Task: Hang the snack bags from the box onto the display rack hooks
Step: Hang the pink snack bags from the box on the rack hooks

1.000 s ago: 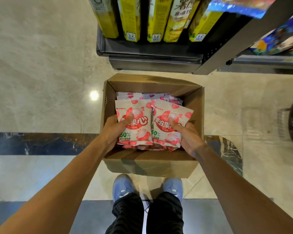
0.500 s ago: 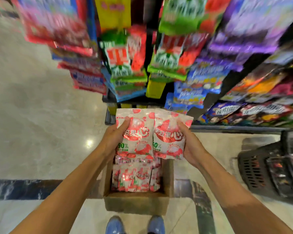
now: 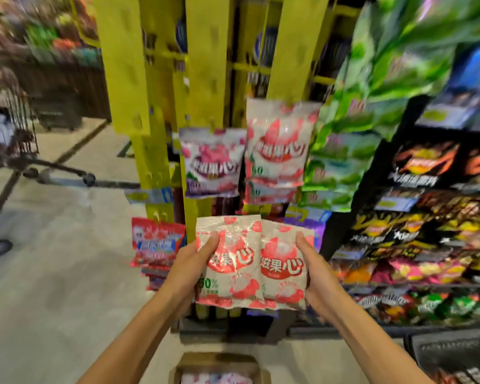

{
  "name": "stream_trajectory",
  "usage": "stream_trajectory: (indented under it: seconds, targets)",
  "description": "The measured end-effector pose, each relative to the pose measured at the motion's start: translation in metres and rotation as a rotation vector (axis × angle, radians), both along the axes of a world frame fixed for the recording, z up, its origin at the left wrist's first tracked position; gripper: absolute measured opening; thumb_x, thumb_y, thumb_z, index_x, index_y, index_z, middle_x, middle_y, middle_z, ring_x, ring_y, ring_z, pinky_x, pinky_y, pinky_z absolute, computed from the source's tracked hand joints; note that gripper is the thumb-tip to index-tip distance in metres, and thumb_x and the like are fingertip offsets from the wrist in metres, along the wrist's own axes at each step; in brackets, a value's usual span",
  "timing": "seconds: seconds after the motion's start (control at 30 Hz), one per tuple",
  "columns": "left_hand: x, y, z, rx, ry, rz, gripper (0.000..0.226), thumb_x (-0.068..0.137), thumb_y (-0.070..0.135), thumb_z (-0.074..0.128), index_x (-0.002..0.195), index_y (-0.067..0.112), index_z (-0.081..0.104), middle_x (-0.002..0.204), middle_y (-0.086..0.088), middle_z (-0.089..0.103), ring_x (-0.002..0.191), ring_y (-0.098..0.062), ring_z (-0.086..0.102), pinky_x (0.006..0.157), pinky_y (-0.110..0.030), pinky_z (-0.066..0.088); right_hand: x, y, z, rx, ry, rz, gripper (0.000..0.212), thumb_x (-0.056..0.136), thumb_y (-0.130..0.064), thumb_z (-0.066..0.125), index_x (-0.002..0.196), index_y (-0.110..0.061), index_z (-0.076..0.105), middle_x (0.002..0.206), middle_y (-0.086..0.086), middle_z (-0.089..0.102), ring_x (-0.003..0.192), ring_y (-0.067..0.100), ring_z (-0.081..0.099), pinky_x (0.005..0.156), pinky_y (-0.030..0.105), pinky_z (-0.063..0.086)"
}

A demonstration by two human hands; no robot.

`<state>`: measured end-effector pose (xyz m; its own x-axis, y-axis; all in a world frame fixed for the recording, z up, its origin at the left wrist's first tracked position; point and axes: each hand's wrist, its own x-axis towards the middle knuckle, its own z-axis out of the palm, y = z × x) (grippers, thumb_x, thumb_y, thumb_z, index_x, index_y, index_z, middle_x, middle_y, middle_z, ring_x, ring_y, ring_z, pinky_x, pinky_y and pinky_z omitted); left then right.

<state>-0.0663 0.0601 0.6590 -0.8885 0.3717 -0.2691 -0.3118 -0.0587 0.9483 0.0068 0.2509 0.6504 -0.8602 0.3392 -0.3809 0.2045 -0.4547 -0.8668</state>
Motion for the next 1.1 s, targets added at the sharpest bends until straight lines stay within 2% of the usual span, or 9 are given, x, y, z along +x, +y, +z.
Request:
stream_trajectory:
  seconds: [0.17,0.47,0.6,0.67,0.77,0.87,0.97,1.03,1.1]
  targets:
    - [0.004,0.002,0.083,0.041,0.104,0.004,0.023,0.091,0.031,0.055,0.094,0.014,0.07,0.087,-0.01,0.075,0.081,-0.027,0.072,0.079,-0.044,0.056,0.003,0.0,0.079,0.045,0.135,0.01,0.039,0.09,-0.041,0.049,0.098,-0.01,0.069,0.095,0.017,0.073,0.082,0.028,0.072,0.067,0.039,0.058]
    - [0.009,0.006,0.187,0.043,0.243,0.046,0.032,0.092,0.035,0.055,0.073,0.018,0.074,0.076,-0.008,0.075,0.068,-0.023,0.072,0.073,-0.041,0.056,-0.005,-0.002,0.186,0.235,0.248,-0.015,0.037,0.091,-0.042,0.051,0.09,-0.011,0.072,0.085,0.012,0.075,0.076,0.023,0.072,0.081,0.042,0.055]
    - [0.003,0.006,0.216,0.063,0.288,0.101,0.031,0.091,0.036,0.054,0.082,0.011,0.069,0.067,-0.006,0.074,0.057,-0.02,0.071,0.066,-0.036,0.056,-0.019,-0.004,0.216,0.3,0.215,-0.059,0.038,0.092,-0.042,0.051,0.084,-0.01,0.071,0.08,0.013,0.074,0.07,0.024,0.071,0.082,0.046,0.055]
    - [-0.003,0.005,0.229,0.072,0.309,0.123,0.033,0.091,0.039,0.054,0.084,0.01,0.068,0.067,-0.006,0.074,0.058,-0.02,0.071,0.063,-0.034,0.056,-0.031,-0.004,0.226,0.366,0.195,-0.093,0.049,0.086,-0.053,0.055,0.095,-0.007,0.069,0.09,0.016,0.073,0.082,0.028,0.07,0.087,0.048,0.053]
    - [-0.015,0.005,0.245,0.08,0.294,0.168,0.04,0.087,0.047,0.056,0.084,0.01,0.07,0.073,-0.009,0.074,0.067,-0.027,0.072,0.074,-0.044,0.057,-0.058,0.006,0.227,0.439,0.174,-0.174,0.094,0.06,-0.075,0.059,0.118,-0.001,0.059,0.11,0.025,0.065,0.101,0.039,0.063,0.091,0.042,0.05]
    - [-0.028,0.006,0.258,0.082,0.274,0.2,0.046,0.083,0.052,0.057,0.087,0.008,0.071,0.084,-0.015,0.074,0.079,-0.032,0.071,0.083,-0.048,0.055,-0.076,0.012,0.232,0.48,0.157,-0.214,0.103,0.055,-0.079,0.056,0.115,0.004,0.058,0.11,0.031,0.061,0.1,0.044,0.061,0.09,0.059,0.048]
    - [-0.04,0.009,0.268,0.081,0.269,0.202,0.048,0.084,0.053,0.056,0.09,0.008,0.071,0.086,-0.016,0.074,0.079,-0.033,0.071,0.082,-0.047,0.055,-0.086,0.012,0.241,0.507,0.139,-0.261,0.087,0.073,-0.07,0.055,0.114,0.007,0.057,0.116,0.028,0.058,0.106,0.041,0.058,0.093,0.056,0.046]
    - [-0.046,0.01,0.272,0.083,0.276,0.19,0.046,0.084,0.054,0.055,0.086,0.01,0.07,0.082,-0.014,0.074,0.076,-0.031,0.071,0.079,-0.044,0.056,-0.097,0.014,0.242,0.495,0.115,-0.293,0.095,0.061,-0.076,0.053,0.106,0.007,0.061,0.108,0.029,0.063,0.099,0.042,0.063,0.08,0.048,0.052]
    - [-0.052,0.012,0.275,0.083,0.284,0.177,0.045,0.085,0.054,0.054,0.084,0.012,0.07,0.079,-0.013,0.074,0.075,-0.031,0.071,0.079,-0.043,0.056,-0.109,0.017,0.237,0.498,0.113,-0.274,0.087,0.048,-0.081,0.051,0.081,-0.001,0.059,0.083,0.024,0.062,0.076,0.034,0.063,0.065,0.037,0.042]
